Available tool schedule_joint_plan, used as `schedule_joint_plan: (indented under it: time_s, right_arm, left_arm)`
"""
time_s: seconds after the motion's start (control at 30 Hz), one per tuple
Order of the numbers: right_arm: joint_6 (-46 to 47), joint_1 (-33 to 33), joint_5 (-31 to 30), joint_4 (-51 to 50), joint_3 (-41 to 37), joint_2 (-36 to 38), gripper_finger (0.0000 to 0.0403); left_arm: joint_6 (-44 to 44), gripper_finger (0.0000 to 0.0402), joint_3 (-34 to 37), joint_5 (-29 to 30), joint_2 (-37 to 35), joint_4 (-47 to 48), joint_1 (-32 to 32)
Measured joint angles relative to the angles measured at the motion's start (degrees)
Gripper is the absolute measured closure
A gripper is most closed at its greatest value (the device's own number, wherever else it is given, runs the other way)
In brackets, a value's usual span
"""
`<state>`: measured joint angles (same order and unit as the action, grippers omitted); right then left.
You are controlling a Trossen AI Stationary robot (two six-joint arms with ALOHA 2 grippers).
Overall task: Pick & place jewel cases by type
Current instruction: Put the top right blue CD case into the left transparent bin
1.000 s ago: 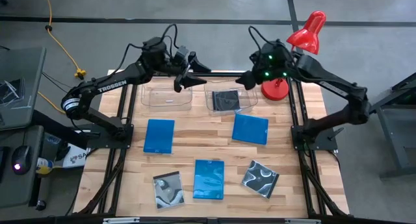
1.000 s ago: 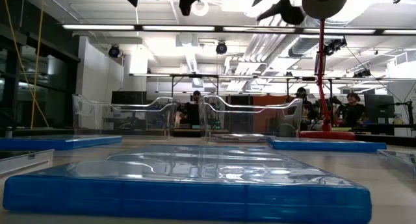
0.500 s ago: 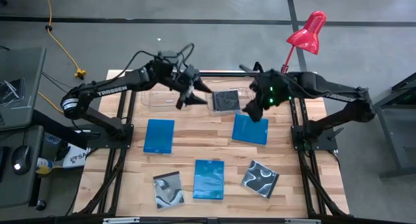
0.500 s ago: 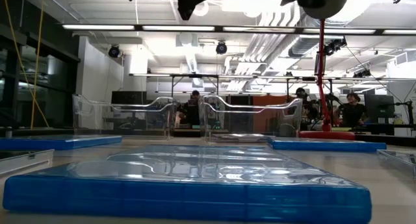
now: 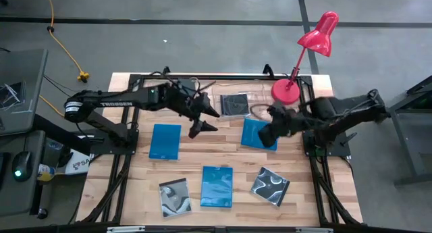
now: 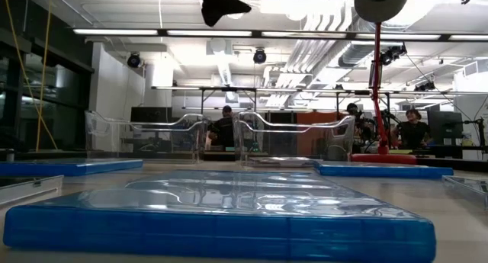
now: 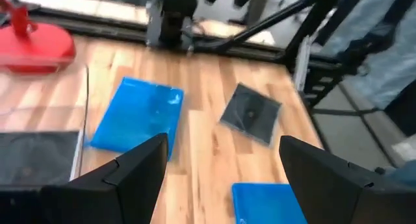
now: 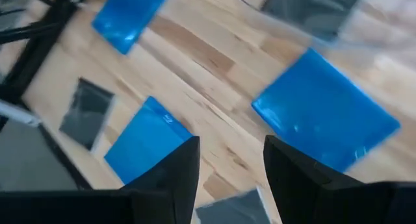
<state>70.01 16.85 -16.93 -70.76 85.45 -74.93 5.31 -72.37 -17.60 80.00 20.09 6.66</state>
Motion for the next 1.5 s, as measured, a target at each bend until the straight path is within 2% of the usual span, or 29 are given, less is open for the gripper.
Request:
schedule_joint_plan:
  time_s: [0.1, 0.2, 0.33, 0.47, 0.57, 0.83, 1.0, 1.17, 1.3, 1.5]
  right_arm:
    - [9.67, 4.21, -2.35, -4.67, 0.00, -1.70, 0.0249]
    - [18.31, 7.82, -2.27, -8.95, 0.00, -3.99, 0.0249]
    - [27.50, 11.93, -0.37, -12.57, 0.00, -7.55, 0.0249]
    - [34.34, 14.95, 3.20, -14.76, 0.00, -10.65, 0.0249]
    - [38.54, 16.84, 5.20, -16.19, 0.00, -12.80, 0.0249]
    - [43.42, 19.01, 8.88, -15.61, -0.02, -17.39, 0.0249]
    - [44.68, 20.68, 10.55, -11.01, -0.02, -18.50, 0.0249]
    - [49.18, 23.85, 15.46, -7.50, -0.02, -18.89, 0.0249]
    - [54.00, 26.83, 21.25, -6.64, -0.02, -19.49, 0.0249]
    - [58.52, 30.48, 27.65, -6.22, -0.02, -21.57, 0.0249]
  left_arm:
    - [0.93, 0.0110, 0.19, 1.71, 1.51, -0.30, -1.71]
    - [0.95, 0.0110, 0.21, 0.64, 3.66, -0.30, -2.74]
    - [0.95, 0.0110, 0.27, -2.38, 7.67, -1.76, -3.42]
    - [0.97, 0.0110, 0.26, -7.54, 11.48, -6.72, -3.33]
    - [0.97, 0.0110, 0.24, -9.24, 14.16, -10.37, -3.30]
    - [1.21, 0.0110, 0.28, -16.71, 19.98, -13.04, -3.31]
    - [-0.14, 0.0110, 0.27, -20.37, 20.38, -13.03, -3.31]
    - [-2.02, 0.0110, 0.26, -25.16, 20.38, -13.30, -3.34]
    - [-2.07, 0.0110, 0.26, -25.09, 20.38, -13.97, -4.43]
    - [0.00, 0.0110, 0.26, -25.12, 20.40, -19.87, -6.45]
